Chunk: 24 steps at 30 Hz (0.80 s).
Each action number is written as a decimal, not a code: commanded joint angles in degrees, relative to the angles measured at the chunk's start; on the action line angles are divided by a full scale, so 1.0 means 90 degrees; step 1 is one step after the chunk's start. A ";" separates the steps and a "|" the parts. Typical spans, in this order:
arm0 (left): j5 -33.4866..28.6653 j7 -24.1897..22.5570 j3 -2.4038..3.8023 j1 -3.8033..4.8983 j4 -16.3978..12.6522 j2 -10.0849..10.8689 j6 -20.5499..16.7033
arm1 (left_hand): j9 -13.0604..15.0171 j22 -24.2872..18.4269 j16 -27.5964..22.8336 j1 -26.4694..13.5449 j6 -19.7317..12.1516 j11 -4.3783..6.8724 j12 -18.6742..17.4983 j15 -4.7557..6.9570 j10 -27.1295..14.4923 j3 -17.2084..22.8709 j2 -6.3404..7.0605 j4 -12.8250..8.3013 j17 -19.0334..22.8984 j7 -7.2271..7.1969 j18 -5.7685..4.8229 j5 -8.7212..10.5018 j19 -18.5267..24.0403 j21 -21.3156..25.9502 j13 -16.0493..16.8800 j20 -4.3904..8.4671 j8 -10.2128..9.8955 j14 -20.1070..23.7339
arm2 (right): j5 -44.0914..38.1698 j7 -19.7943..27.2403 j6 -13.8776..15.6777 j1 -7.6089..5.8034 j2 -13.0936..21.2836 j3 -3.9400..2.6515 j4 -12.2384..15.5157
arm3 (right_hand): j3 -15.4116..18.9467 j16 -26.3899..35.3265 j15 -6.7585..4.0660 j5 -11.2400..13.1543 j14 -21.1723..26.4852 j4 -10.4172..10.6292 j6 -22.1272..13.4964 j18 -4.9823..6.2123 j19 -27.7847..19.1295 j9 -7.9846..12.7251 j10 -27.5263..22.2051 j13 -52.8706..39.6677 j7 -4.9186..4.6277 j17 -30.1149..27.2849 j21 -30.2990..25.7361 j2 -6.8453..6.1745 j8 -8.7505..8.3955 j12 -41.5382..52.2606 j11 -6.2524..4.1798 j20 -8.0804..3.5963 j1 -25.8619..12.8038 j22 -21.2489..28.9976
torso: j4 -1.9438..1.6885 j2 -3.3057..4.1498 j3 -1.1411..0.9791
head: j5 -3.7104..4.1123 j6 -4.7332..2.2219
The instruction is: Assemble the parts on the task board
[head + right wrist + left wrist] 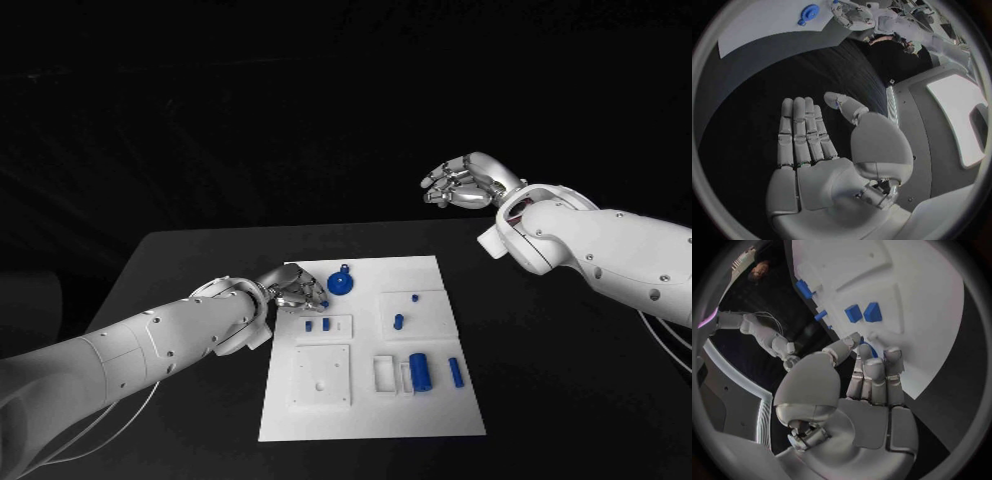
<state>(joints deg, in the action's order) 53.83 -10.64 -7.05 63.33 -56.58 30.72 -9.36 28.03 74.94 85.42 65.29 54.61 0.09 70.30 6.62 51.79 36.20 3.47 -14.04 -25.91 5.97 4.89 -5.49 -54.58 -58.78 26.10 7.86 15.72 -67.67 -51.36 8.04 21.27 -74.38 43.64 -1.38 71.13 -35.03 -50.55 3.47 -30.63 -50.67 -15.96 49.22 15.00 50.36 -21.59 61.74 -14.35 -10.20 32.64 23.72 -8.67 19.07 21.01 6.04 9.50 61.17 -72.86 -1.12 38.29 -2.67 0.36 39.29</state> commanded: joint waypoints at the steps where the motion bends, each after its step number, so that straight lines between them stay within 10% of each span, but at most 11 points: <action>1: 0.0319 0.0030 0.0004 -0.0012 -0.0019 -0.0011 0.0021 | -0.0010 0.0091 0.0020 0.0047 0.0039 0.0016 0.0041 -0.0002 0.0006 0.0014 0.0027 -0.0038 -0.0008 0.0023 -0.0019 0.0016 -0.0038 -0.0027 0.0007 0.0461 0.0023 -0.0027 | -0.0001 0.0062 -0.0047 0.0003 0.0002 -0.0001 0.0014 | 0.0051 -0.0020 0.0047 -0.0039 -0.0001 0.0003 -0.0006 0.0000 0.0042 0.0007 0.0029 0.0009 -0.0025 -0.0010 -0.0032 -0.0002 0.0033 -0.0043 0.0000 -0.0004 -0.0085 -0.0007 | -0.0001 0.0000 0.0002 | 0.0005 0.0006; 24: 0.0389 0.0158 0.0004 -0.0012 0.0065 0.0005 0.0023 | -0.0014 0.0089 0.0018 0.0058 0.0040 0.0017 0.0050 -0.0001 0.0002 0.0019 0.0040 -0.0051 -0.0010 0.0022 -0.0017 0.0023 -0.0040 -0.0030 0.0009 0.0462 0.0027 -0.0030 | 0.0003 0.0070 -0.0035 0.0003 0.0029 -0.0001 0.0024 | 0.0056 -0.0021 0.0048 -0.0040 0.0000 0.0004 -0.0007 0.0000 0.0047 0.0009 0.0031 0.0009 -0.0025 -0.0014 -0.0045 0.0000 0.0033 -0.0048 0.0000 -0.0004 -0.0087 -0.0014 | 0.0000 -0.0002 0.0002 | -0.0001 -0.0004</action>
<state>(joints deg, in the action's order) 56.50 -9.68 -7.04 63.33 -56.01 30.80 -9.36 27.94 74.92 85.42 65.52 54.75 0.09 70.51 6.61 51.79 36.35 3.70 -14.19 -25.96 6.10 4.89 -5.49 -54.58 -58.78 26.08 7.87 15.71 -67.68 -51.29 8.04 21.27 -74.38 43.87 -1.38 71.23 -34.87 -50.55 3.46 -30.63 -50.67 -15.80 49.22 15.00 50.36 -21.60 61.74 -14.35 -10.20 32.59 23.65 -8.90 19.07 20.79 6.04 9.51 60.94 -72.89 -1.10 38.29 -2.66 0.36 39.30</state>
